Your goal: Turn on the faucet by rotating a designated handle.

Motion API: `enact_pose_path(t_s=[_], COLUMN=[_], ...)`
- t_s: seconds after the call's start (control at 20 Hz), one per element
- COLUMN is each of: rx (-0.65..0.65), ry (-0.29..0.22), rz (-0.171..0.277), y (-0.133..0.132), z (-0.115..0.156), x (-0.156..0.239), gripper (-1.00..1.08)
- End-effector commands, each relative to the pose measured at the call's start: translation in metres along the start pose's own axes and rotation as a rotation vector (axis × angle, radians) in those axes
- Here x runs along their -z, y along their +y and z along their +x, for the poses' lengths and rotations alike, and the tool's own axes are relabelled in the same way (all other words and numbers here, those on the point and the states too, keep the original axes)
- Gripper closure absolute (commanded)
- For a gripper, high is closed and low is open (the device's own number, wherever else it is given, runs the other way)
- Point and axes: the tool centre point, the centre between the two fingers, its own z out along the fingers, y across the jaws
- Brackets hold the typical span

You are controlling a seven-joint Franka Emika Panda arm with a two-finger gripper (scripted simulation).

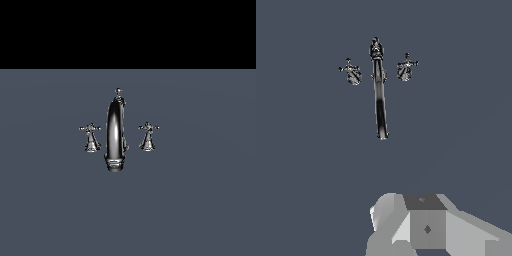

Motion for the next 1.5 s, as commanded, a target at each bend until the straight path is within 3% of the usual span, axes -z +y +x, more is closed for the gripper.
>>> enact_pose_path(t_s=[0.0,0.05,0.15,0.2,0.25,0.3,0.35,0.4,0.45,0.5,0.55,0.6,0.65,0.7,0.75,0.8,0.85,0.9,0.95,1.0,1.05,1.1,1.15,1.2,1.25,1.3,1.35,1.4,1.45], rx=[-0.017,-0.070,-0.072,-0.121,-0.138,-0.120,-0.071,-0.087,-0.171,-0.139,-0.061,-0.113,-0.210,-0.217,-0.165,-0.259,-0.283,-0.211,-0.290,-0.325,-0.322,-0.329,-0.316,-0.375,-0.424,-0.454,-0.470,-0.525,-0.474], ry=[-0.043,-0.081,-0.179,-0.166,-0.204,-0.224,-0.221,-0.261,-0.255,-0.307,-0.300,-0.286,-0.279,-0.279,-0.249,-0.221,-0.214,-0.210,-0.187,-0.200,-0.194,-0.190,-0.208,-0.173,-0.148,-0.156,-0.131,-0.098,-0.091], rz=[0.023,0.027,0.027,0.018,0.047,0.071,0.002,0.012,0.037,0.048,0.004,-0.009,0.015,0.017,-0.003,0.021,0.027,-0.022,-0.013,-0.010,-0.023,-0.013,0.000,-0.005,0.018,0.011,0.010,0.001,-0.027], y=[-0.005,0.015,0.020,0.027,0.041,0.035,0.020,0.011,0.043,0.034,0.016,0.035,0.057,0.059,0.041,0.064,0.073,0.049,0.069,0.082,0.090,0.080,0.051,0.063,0.065,0.078,0.073,0.087,0.079], z=[-0.002,0.001,0.002,0.012,0.015,0.017,0.027,0.023,0.030,0.023,0.033,0.045,0.052,0.052,0.072,0.092,0.088,0.101,0.113,0.111,0.116,0.125,0.124,0.141,0.160,0.160,0.176,0.189,0.196], x=[-0.013,-0.031,-0.075,-0.074,-0.097,-0.117,-0.128,-0.153,-0.162,-0.190,-0.197,-0.202,-0.211,-0.211,-0.213,-0.214,-0.212,-0.222,-0.227,-0.245,-0.258,-0.270,-0.291,-0.294,-0.296,-0.310,-0.316,-0.321,-0.335], gripper=[0.28,0.27,0.25,0.20,0.06,-0.07,-0.09,0.00,0.17,0.31,0.41,0.49,0.69,0.69,0.71,0.80,0.80,0.80,0.79,0.97,0.85,0.83,0.75,0.83,0.88,0.64,0.71,0.77,0.57])
